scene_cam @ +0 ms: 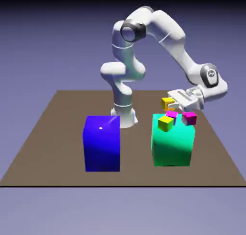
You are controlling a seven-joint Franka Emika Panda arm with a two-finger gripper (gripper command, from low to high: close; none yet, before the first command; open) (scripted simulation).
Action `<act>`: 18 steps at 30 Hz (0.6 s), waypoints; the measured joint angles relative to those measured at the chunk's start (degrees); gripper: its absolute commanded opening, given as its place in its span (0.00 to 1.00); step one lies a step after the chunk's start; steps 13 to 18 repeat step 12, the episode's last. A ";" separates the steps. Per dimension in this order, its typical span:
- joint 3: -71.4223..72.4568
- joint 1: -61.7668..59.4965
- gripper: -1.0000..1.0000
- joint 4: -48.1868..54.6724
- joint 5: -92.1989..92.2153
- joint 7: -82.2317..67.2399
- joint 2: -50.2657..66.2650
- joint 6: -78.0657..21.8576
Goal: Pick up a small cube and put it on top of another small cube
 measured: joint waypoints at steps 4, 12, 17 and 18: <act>1.94 -0.30 0.00 -0.46 -0.54 -3.41 -0.46 1.71; 2.14 1.01 1.00 1.06 -0.07 -3.66 0.06 0.20; 2.14 1.01 1.00 1.06 -0.07 -3.66 0.06 0.20; 2.14 1.01 1.00 1.06 -0.07 -3.66 0.06 0.20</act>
